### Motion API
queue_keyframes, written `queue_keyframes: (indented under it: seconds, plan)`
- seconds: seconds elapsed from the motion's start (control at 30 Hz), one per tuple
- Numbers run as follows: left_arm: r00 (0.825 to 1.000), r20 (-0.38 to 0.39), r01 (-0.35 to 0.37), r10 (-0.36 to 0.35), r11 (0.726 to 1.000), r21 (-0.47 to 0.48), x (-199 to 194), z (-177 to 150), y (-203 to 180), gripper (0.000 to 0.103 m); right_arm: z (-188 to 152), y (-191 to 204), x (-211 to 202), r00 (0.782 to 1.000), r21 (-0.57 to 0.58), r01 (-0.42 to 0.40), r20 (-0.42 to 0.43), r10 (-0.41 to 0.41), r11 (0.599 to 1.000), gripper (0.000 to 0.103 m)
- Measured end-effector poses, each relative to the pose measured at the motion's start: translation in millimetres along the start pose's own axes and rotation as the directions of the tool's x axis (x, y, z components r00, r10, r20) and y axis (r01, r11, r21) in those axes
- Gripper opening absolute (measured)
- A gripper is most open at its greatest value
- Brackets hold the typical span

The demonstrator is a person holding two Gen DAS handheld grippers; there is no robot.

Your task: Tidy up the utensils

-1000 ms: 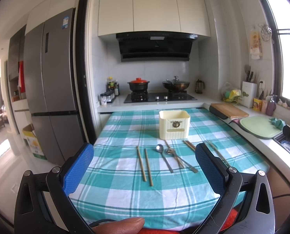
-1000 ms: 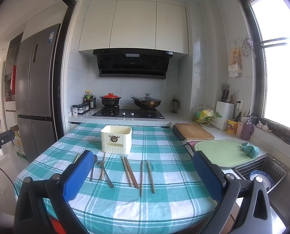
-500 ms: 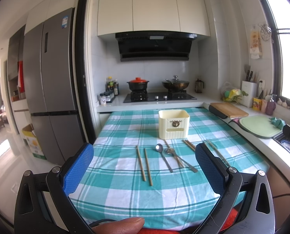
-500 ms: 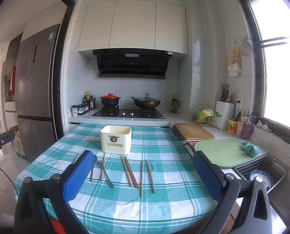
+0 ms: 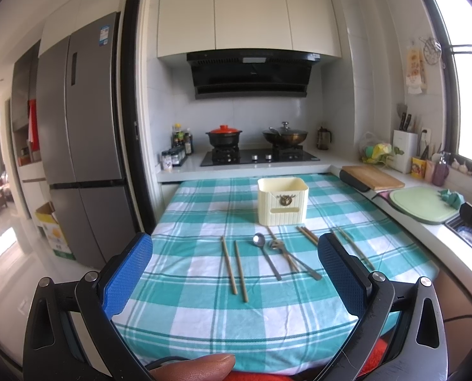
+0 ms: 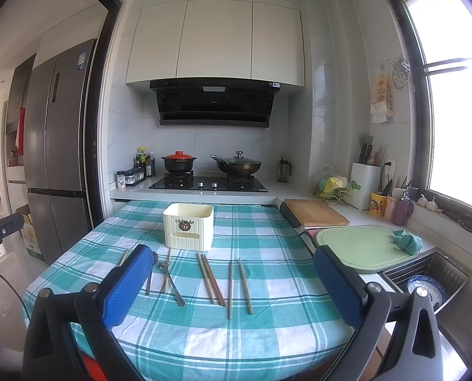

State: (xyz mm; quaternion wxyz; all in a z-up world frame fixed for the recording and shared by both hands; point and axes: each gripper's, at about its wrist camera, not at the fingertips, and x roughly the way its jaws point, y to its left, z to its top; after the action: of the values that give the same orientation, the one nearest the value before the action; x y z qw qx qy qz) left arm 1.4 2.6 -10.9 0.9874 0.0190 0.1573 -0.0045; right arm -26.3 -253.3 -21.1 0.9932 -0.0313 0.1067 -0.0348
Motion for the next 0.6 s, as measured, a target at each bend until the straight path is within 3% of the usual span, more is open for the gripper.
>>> queue_keyframes:
  seconds: [0.6]
  plan:
    - [1.0, -0.004, -0.001, 0.001, 1.0, 0.004, 3.2, -1.5, 0.5, 0.103, -2.0, -1.9, 6.1, 1.0, 0.004, -0.008, -0.009, 0.008, 1.0, 0.103]
